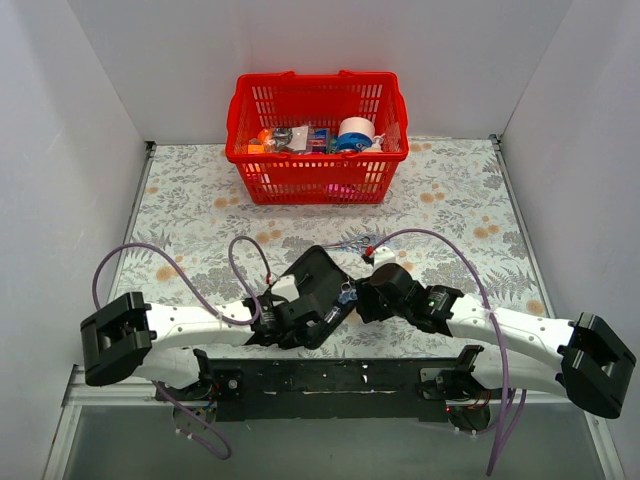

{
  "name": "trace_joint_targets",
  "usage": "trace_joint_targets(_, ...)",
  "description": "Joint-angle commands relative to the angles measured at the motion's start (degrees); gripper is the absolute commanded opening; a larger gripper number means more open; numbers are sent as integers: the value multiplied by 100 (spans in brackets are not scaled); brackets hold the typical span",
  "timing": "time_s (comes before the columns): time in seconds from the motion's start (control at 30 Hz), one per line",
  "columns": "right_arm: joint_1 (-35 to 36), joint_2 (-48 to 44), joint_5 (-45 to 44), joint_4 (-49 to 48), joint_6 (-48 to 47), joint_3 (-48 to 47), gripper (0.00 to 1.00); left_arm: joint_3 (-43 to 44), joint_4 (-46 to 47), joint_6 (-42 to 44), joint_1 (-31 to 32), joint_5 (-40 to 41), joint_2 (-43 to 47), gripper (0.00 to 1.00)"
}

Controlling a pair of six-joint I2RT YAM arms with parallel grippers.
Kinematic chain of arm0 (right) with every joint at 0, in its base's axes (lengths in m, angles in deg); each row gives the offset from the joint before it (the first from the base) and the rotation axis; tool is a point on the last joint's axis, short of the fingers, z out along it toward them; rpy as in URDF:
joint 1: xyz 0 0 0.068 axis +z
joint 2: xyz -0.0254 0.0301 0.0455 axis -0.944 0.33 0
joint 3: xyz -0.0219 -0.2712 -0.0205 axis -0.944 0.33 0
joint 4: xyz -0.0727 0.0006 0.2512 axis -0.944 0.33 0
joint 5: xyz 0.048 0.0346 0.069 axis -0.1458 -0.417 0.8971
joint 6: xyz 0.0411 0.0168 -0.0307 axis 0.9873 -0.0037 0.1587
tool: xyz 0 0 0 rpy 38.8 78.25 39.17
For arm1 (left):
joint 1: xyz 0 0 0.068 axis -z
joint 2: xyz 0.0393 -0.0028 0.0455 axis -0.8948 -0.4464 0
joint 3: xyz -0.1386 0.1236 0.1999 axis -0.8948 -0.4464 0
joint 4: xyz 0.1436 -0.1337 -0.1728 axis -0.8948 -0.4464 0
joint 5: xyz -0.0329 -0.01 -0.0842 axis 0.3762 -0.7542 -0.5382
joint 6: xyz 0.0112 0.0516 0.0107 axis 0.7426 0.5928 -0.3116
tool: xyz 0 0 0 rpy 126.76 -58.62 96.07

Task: Sort the hair-cutting tools
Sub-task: Adjust the hairdressing tool bag at the center of the board.

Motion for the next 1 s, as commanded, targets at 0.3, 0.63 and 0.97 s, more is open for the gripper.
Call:
trace_joint_targets(0.3,42,-313,4,169,54,151,63,837,184,-402,290,238,243,54)
trace_joint_targets(0.63,34,81,-136,81,89,125,60,1627,-1535,-60,46,1187,410,89)
trace_joint_targets(0.97,34,1005,-338,-376,71,-103,1,1391,-1460,951,-2091,1337,1263,88)
